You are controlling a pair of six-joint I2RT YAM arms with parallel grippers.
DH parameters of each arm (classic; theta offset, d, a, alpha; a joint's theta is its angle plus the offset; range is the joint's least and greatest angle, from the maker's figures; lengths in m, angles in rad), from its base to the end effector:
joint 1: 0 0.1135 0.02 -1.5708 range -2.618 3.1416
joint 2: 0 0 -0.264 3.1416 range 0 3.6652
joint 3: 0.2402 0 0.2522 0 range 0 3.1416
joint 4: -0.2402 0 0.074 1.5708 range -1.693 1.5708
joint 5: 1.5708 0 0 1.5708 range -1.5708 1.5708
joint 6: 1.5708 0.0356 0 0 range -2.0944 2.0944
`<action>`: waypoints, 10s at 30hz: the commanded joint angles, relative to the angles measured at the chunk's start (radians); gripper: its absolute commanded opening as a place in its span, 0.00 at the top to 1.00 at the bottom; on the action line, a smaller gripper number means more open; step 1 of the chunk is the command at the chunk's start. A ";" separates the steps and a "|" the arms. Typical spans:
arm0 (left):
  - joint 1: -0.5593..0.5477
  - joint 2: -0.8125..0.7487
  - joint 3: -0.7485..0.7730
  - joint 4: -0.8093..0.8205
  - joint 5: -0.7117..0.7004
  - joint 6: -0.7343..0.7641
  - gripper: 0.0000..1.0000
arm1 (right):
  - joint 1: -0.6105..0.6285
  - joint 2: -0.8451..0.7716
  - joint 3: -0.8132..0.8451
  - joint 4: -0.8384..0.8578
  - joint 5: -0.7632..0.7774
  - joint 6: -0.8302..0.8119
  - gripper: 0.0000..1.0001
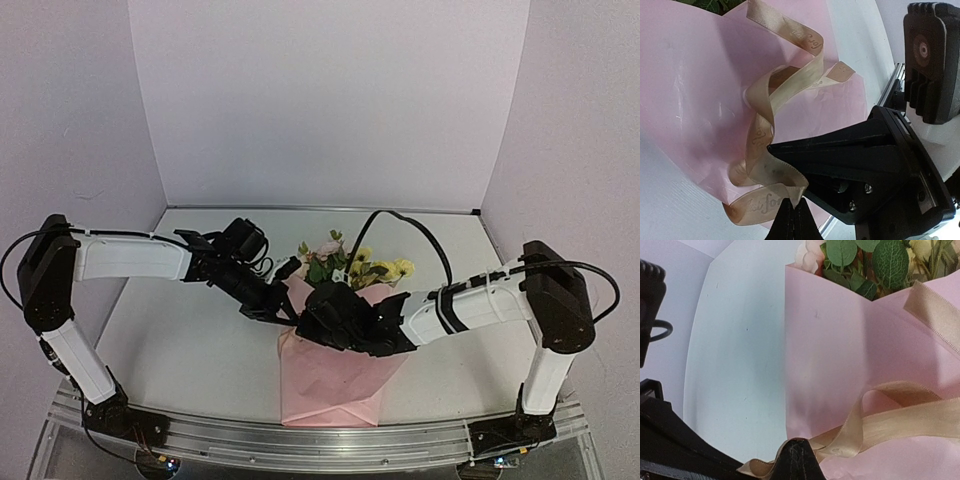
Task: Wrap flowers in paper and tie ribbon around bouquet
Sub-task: Cross the ribbon over the folded bouquet, then tie the ribbon around the folded bouquet, then place the half-tied ribbon at the center of the board, then tie the ribbon around the folded bouquet.
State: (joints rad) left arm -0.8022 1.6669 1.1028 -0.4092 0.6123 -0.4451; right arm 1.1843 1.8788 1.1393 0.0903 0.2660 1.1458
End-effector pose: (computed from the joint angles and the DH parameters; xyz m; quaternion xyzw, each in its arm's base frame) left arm 0.2233 -0.2604 0.2108 0.2491 0.8810 -0.3977 0.0596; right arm 0.1624 0.3741 0.1788 0.0419 0.8888 0.3581 0.2831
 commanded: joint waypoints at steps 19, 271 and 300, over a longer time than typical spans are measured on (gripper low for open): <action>0.035 0.153 0.021 0.072 0.096 -0.102 1.00 | 0.005 -0.032 -0.072 0.127 0.096 0.027 0.76; 0.333 -0.084 -0.239 0.004 -0.439 -0.214 0.98 | -0.469 -0.503 -0.462 -0.562 0.103 -0.019 0.95; 0.095 -0.406 -0.587 0.440 -0.351 -1.164 0.50 | -0.113 -0.691 -0.548 -0.388 0.102 0.524 0.31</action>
State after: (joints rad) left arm -0.6261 1.2543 0.5570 -0.2104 0.2628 -1.3334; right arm 1.0296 1.1693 0.6017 -0.3568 0.3094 1.5029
